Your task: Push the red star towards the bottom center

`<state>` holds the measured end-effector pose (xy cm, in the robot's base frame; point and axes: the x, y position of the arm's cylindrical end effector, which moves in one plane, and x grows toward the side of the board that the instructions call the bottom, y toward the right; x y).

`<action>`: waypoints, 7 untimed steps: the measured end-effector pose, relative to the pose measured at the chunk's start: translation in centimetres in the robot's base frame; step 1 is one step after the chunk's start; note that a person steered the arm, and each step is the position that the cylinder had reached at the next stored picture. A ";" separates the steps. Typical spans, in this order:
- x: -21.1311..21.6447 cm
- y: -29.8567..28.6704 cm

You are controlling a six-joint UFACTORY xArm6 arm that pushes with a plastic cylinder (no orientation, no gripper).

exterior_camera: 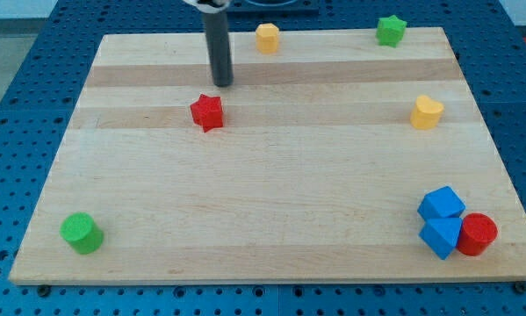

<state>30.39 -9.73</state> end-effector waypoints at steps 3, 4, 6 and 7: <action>8.8 3.7; 10.2 10.1; 16.6 11.3; 18.8 11.3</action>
